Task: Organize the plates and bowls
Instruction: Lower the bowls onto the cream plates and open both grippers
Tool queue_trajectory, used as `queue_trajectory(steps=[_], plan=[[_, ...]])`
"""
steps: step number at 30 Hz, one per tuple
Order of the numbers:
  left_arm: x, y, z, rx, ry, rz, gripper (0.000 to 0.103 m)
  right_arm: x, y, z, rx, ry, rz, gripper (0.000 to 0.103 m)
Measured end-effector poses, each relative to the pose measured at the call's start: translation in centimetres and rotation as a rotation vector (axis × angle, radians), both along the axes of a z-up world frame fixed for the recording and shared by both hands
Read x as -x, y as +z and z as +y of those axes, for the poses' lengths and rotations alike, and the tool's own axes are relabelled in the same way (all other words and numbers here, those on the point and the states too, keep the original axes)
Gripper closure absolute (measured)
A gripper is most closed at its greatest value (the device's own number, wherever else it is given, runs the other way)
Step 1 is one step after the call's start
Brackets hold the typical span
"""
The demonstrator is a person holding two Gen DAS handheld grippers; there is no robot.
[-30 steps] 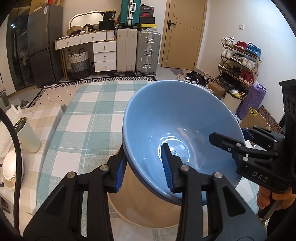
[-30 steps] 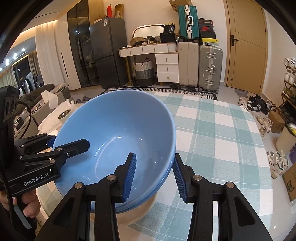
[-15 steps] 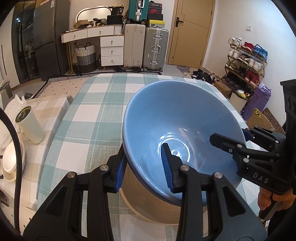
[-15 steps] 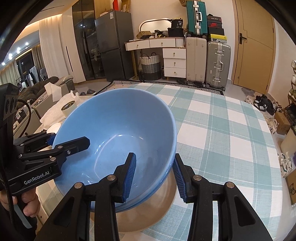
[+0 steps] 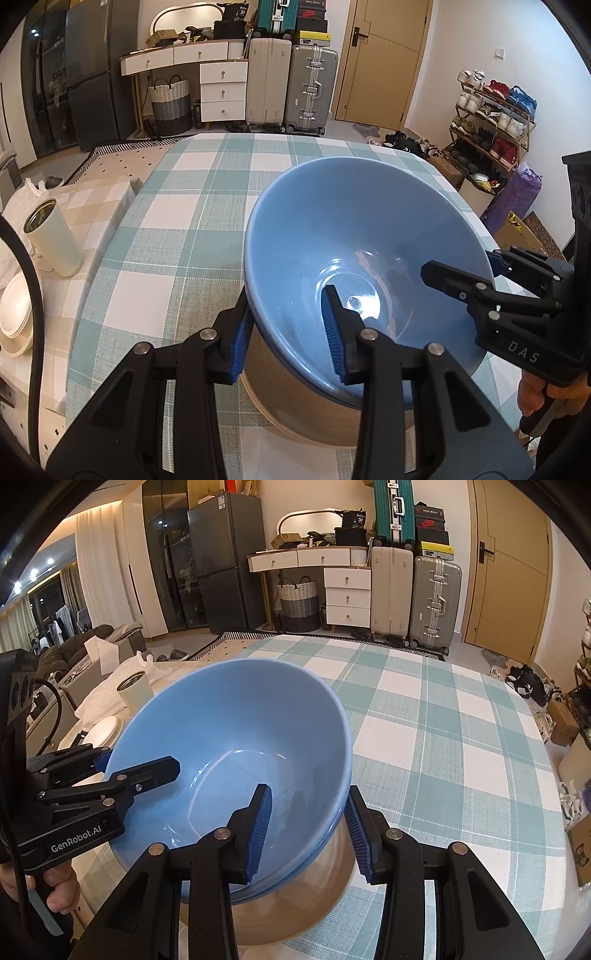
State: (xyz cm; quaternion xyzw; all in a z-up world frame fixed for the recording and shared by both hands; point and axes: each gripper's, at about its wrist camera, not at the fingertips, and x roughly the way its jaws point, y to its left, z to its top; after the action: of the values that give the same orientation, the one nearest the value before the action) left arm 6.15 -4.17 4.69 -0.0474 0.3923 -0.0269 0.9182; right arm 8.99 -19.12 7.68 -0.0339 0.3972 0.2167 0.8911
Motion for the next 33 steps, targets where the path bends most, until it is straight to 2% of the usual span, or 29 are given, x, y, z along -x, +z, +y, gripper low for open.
queue_trajectory(steps=[18,33], plan=[[-2.1,-0.9,0.2,0.010,0.001,0.000,0.071,-1.0,0.1,0.5,0.020,-0.019,-0.028,0.061],[-3.3,-1.2,-0.3,-0.025,0.000,-0.013,0.069,-1.2,0.1,0.5,0.027,-0.015,-0.040,0.061]])
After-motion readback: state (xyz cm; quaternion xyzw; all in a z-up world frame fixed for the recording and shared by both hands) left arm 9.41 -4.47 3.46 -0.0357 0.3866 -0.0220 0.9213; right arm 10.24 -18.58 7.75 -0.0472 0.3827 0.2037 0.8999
